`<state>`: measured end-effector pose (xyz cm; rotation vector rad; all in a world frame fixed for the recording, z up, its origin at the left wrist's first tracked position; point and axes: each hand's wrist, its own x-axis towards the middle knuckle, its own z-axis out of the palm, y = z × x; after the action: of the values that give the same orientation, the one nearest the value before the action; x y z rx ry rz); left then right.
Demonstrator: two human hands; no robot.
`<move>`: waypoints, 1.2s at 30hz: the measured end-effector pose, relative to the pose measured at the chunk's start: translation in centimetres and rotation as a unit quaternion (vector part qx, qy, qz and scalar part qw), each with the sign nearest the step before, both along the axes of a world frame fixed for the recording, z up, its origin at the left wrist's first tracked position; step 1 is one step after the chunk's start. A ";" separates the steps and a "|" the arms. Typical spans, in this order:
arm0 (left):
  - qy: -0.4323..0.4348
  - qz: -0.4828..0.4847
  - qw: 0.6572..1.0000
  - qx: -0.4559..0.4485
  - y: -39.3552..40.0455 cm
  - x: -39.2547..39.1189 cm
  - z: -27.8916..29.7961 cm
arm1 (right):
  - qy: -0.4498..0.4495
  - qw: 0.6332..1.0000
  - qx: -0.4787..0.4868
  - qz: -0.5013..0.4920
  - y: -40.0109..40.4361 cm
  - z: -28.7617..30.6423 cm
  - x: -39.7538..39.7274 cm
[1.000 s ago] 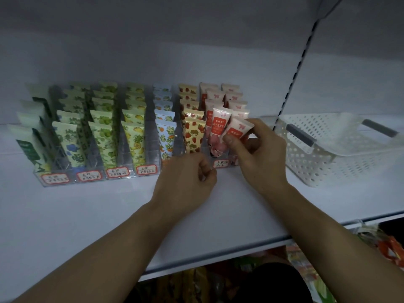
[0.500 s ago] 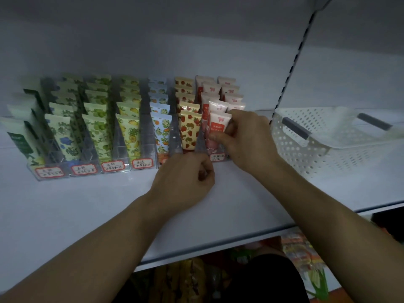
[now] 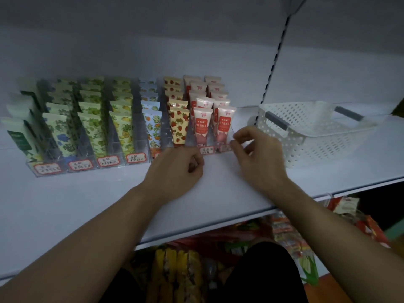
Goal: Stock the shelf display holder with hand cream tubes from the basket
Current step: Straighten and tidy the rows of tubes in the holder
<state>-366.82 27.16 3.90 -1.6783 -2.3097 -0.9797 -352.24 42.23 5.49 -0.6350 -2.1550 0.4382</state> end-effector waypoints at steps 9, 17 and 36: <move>-0.008 -0.002 1.000 0.013 0.2 0.1 -0.1 | -0.048 0.994 -0.076 -0.066 4.5 0.9 2.9; -0.032 -0.001 0.999 0.012 0.1 0.2 -0.1 | 0.045 0.996 -0.077 -0.009 4.2 3.2 -1.2; 0.233 -0.052 0.970 -0.036 1.6 -0.4 2.2 | -0.144 0.987 -0.037 0.058 3.7 8.7 -3.7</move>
<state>-367.23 28.73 6.14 -1.8325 -1.9832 -0.4497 -355.93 45.96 14.19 -0.6469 -2.4691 0.5170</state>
